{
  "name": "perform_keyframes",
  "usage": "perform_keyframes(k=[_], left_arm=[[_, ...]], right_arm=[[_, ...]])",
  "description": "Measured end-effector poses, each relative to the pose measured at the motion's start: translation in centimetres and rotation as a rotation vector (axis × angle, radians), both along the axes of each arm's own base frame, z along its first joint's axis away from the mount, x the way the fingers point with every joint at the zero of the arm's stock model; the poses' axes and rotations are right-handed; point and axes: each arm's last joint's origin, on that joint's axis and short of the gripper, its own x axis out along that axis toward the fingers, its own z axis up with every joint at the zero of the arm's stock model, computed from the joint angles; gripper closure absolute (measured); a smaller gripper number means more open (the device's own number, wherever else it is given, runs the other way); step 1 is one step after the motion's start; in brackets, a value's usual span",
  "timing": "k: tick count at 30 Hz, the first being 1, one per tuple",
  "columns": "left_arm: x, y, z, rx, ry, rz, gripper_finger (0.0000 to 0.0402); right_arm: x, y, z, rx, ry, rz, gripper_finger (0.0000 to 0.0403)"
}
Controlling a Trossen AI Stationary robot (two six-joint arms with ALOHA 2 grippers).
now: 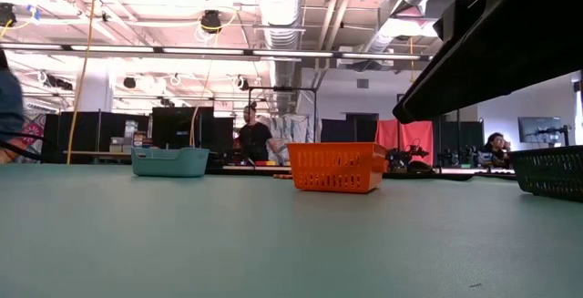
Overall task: Sort crayons
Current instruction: Put the blue crayon into the blue bin
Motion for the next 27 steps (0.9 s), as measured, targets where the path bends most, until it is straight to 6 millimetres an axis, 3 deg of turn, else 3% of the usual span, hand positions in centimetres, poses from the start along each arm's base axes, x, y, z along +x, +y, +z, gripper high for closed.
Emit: perform_keyframes(k=[12, 20, 27], left_arm=[[-0.1, 0.2, 0.0, 0.027, 0.009, -0.002, 0.0251], [-0.8, -0.2, 2.2, -0.082, -0.052, -0.023, 0.0251], [-1.3, -1.1, 2.3, -0.161, -0.03, -0.055, 0.0251]], right_arm=[[0.0, 0.0, 0.0, 0.001, 0.0, 0.0, 0.0258], [0.0, 0.0, 0.0, 0.004, 0.0, -0.001, 0.0258], [0.0, 0.0, 0.0, 0.004, 0.0, 0.0, 0.0258]])
